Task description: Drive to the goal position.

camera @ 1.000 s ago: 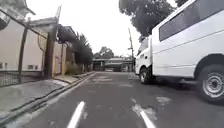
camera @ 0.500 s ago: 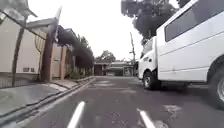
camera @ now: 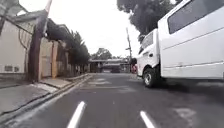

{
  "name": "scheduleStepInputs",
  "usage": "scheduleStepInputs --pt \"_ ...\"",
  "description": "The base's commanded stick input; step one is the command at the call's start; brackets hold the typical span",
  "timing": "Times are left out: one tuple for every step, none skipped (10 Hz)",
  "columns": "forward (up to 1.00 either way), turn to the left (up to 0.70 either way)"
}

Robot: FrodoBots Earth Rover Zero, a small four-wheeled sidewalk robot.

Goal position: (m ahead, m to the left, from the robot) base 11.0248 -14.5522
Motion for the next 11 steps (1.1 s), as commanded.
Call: scheduleStepInputs --pt "0.85 0.0" --pt "0.85 0.0" --pt "0.85 0.0" --pt "0.85 -0.01" --pt "0.85 -0.24" --pt "0.85 -0.34" --pt "0.85 -0.34" --pt "0.85 -0.34" --pt "0.85 -0.34" --pt "0.85 -0.21" --pt "0.85 -0.02"
